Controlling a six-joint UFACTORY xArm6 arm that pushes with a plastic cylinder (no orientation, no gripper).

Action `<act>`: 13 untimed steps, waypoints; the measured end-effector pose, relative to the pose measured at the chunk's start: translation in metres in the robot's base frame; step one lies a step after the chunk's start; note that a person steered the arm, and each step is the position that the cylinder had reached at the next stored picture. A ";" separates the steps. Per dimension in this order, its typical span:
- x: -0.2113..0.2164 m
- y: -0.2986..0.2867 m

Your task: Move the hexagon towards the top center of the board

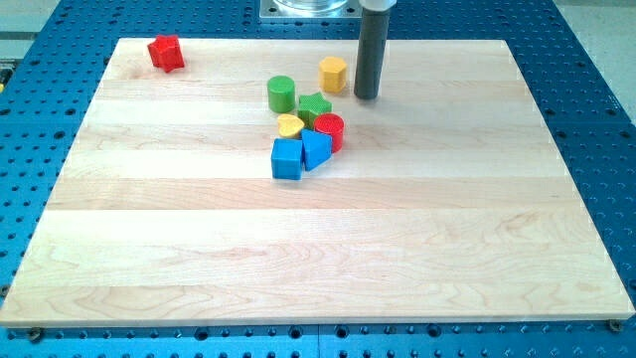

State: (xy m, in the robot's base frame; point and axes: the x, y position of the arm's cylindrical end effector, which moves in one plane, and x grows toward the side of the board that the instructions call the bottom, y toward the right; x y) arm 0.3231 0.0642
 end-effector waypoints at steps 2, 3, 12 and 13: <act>-0.052 -0.030; -0.054 -0.029; 0.145 0.010; 0.195 -0.045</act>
State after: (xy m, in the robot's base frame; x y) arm 0.5184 0.0194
